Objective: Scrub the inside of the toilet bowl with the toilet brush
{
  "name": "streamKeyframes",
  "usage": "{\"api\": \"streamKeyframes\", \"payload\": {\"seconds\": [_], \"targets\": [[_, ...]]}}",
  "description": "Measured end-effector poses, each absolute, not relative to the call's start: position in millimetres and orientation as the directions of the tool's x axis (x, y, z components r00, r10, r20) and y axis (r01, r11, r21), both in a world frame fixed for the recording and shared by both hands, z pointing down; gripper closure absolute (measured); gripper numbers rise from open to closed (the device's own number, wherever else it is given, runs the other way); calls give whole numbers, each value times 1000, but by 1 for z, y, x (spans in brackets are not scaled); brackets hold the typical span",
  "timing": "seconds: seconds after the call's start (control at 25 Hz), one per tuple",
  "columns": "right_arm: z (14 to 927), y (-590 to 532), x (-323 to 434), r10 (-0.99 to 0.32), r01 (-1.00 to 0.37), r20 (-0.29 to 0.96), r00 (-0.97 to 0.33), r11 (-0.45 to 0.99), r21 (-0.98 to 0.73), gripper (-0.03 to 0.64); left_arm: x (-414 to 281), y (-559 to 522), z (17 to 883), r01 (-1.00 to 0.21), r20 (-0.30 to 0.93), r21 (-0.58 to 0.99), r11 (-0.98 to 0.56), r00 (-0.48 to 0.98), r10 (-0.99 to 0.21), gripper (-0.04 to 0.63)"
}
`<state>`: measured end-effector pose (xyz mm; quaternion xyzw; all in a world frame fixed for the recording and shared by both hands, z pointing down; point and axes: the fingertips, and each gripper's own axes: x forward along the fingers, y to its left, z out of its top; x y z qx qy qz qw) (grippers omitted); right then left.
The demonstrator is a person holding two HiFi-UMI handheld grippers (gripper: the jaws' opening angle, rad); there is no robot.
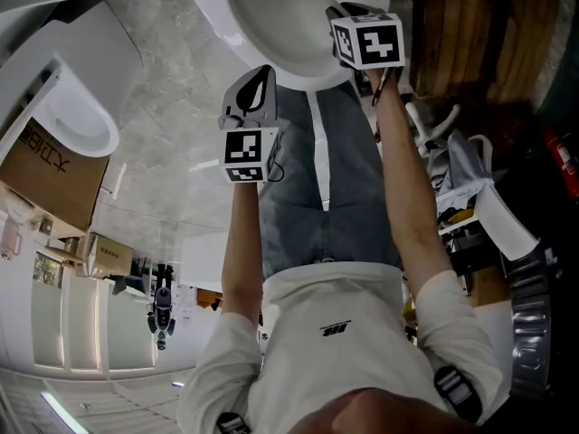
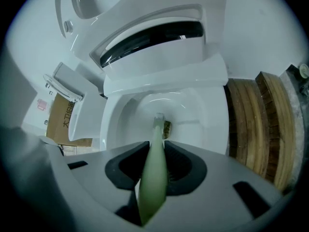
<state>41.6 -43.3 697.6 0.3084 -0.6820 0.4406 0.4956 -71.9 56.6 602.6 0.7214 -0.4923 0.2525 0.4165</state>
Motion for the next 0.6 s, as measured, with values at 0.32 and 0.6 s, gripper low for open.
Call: {"api": "streamKeyframes", "payload": {"seconds": [0.32, 0.6], "targets": [[699, -48, 46, 5, -826, 963, -268, 513, -233, 528, -73, 58, 601, -922, 773, 352, -162, 383, -506, 584], [679, -53, 53, -42, -749, 969, -245, 642, -162, 528, -70, 60, 599, -919, 765, 358, -163, 389, -514, 584]]}}
